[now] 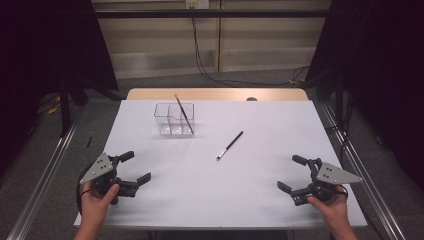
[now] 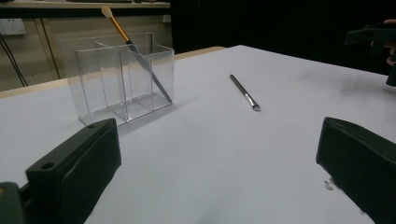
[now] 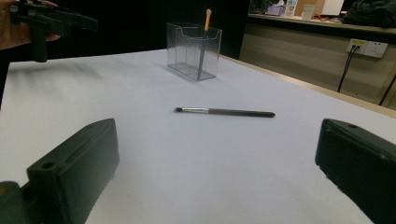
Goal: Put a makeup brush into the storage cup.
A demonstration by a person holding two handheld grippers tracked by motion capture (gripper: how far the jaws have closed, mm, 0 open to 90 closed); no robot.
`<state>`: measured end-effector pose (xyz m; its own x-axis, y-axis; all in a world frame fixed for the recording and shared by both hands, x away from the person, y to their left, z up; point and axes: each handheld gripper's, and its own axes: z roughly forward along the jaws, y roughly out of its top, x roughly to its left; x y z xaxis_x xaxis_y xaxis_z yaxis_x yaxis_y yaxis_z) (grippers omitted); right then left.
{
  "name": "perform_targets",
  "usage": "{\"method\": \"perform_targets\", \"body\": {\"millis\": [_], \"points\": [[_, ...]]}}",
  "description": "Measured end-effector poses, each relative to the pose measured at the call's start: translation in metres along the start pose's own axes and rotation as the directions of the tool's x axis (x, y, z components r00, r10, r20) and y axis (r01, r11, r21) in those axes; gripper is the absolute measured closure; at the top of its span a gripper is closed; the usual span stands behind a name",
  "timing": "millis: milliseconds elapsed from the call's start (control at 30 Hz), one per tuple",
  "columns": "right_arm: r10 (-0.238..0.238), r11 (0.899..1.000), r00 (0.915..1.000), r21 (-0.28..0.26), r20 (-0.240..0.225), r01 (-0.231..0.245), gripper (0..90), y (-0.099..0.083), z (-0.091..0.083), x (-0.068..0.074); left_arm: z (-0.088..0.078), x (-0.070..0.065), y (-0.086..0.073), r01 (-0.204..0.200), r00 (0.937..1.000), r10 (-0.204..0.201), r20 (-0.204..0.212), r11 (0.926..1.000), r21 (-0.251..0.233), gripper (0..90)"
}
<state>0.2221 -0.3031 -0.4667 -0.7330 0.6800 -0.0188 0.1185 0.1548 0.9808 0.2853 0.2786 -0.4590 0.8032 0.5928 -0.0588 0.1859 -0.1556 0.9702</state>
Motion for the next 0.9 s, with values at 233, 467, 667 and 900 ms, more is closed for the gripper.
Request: {"method": "perform_targets", "body": {"millis": [233, 467, 667, 900], "points": [[0.002, 1.000, 1.0000, -0.005, 0.009, -0.002, 0.0, 0.000, 0.000, -0.001, 0.001, -0.001, -0.001, -0.004, 1.0000, 0.004, 0.005, 1.0000, 0.006, 0.0], [0.008, 1.000, 0.9998, -0.001, 0.018, -0.008, 0.0, 0.001, 0.002, -0.002, 0.002, 0.000, -0.001, 0.001, 1.0000, -0.001, 0.002, 1.0000, 0.002, 0.0], [0.011, 1.000, 0.9995, -0.001, 0.030, -0.011, 0.0, 0.003, 0.006, -0.003, 0.003, -0.001, -0.002, 0.002, 0.9999, -0.002, 0.011, 1.0000, 0.004, 0.0], [0.005, 1.000, 0.9993, 0.015, 0.038, -0.006, 0.0, 0.007, 0.012, -0.002, 0.004, -0.001, -0.003, 0.002, 0.9999, -0.002, 0.014, 0.9999, 0.010, 0.0]]}}
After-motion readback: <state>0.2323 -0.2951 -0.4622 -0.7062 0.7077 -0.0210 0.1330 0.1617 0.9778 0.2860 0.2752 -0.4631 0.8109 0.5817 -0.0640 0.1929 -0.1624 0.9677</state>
